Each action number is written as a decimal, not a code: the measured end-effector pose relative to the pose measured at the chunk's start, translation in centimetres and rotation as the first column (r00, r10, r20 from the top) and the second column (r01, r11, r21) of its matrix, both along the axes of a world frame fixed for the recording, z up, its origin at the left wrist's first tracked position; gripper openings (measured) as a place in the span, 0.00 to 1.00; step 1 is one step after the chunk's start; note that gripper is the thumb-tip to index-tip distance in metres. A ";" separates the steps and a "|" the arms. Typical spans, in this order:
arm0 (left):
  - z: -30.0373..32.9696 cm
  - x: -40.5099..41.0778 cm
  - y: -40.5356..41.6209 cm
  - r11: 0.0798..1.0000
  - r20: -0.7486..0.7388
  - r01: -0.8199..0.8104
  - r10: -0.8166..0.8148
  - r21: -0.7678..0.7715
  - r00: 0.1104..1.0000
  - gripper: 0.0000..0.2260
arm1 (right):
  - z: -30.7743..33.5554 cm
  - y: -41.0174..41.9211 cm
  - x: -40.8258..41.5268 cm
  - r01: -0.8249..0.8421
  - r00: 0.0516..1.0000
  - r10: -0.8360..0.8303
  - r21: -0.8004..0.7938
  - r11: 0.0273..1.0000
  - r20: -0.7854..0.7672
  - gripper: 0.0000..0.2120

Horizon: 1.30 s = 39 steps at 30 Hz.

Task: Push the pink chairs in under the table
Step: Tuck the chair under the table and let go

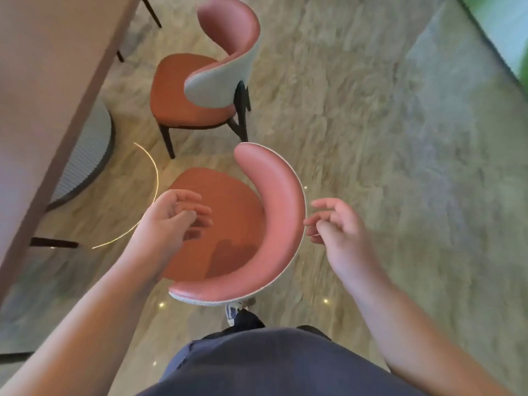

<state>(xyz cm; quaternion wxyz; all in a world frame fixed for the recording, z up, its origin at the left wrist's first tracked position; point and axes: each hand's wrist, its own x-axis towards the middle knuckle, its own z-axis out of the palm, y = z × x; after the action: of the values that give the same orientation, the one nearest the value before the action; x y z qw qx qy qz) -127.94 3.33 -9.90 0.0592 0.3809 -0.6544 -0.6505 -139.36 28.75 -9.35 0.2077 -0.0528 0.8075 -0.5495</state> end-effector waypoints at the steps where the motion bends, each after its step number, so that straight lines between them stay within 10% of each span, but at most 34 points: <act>1: -0.1 0.1 -0.6 0.999 0.004 -0.049 0.049 0.002 0.999 0.14 | -0.1 -1.1 -0.9 -0.063 0.998 0.063 0.021 0.998 0.000 0.17; 10: -2.6 2.5 -1.8 0.885 0.088 -0.465 0.464 -0.011 0.881 0.16 | -3.3 -10.4 -10.3 -0.431 0.902 0.429 0.043 0.901 0.045 0.18; 20: -10.4 -1.5 4.2 0.578 0.328 -0.810 0.787 -0.099 0.522 0.14 | -12.7 -18.1 -22.6 -0.762 0.646 0.744 0.189 0.619 0.171 0.16; 27: -15.9 -3.4 9.6 0.594 0.594 -0.763 0.719 -0.257 0.360 0.23 | -16.9 -20.4 -28.3 -0.792 0.557 0.819 0.381 0.477 0.135 0.15; 33: -19.6 -3.3 11.2 0.621 0.679 -0.727 0.670 -0.293 0.299 0.37 | -20.1 -20.7 -29.2 -0.738 0.401 0.911 0.623 0.257 0.099 0.36; 39: -22.9 -3.0 11.8 0.398 0.687 -0.896 0.708 -0.198 0.163 0.41 | -23.6 -20.7 -29.4 -0.660 0.443 0.883 0.722 0.207 0.152 0.45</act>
<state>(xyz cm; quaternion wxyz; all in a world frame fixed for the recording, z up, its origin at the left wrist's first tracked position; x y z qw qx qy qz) -130.96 15.14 -32.79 0.1032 0.8810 -0.2270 -0.4021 -168.80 8.00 -32.91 0.3358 -0.4531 0.8258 -0.0034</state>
